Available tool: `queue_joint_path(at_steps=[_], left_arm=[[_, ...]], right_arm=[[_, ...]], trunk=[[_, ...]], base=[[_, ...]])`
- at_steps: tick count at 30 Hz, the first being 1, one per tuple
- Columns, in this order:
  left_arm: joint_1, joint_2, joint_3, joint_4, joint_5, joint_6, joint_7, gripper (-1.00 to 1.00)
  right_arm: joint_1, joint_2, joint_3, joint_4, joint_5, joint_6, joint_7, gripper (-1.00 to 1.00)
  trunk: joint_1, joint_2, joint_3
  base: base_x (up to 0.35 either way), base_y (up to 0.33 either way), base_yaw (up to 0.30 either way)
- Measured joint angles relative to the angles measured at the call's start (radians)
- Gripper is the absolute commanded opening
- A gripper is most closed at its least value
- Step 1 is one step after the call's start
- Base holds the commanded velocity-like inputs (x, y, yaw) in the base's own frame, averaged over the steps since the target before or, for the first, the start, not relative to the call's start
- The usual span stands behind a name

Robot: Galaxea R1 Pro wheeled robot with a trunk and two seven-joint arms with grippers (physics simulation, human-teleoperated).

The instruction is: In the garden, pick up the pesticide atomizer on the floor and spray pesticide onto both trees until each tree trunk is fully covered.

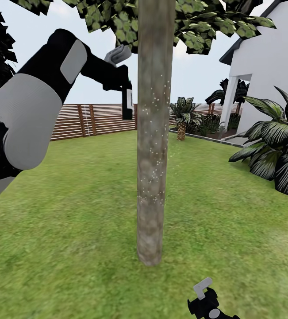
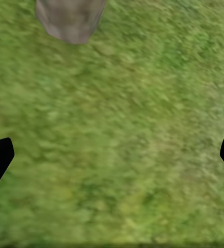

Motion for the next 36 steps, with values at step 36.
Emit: queue_joint_path(at_steps=[36], left_arm=[[0.0, -0.039, 0.014, 0.015, 0.001, -0.002, 0.162, -1.0]], right_arm=[[0.0, -0.001, 0.0, 0.0, 0.0, 0.0, 0.0, 1.0]], trunk=[[0.0, 0.0, 0.0]], base=[[0.0, 0.0, 0.0]])
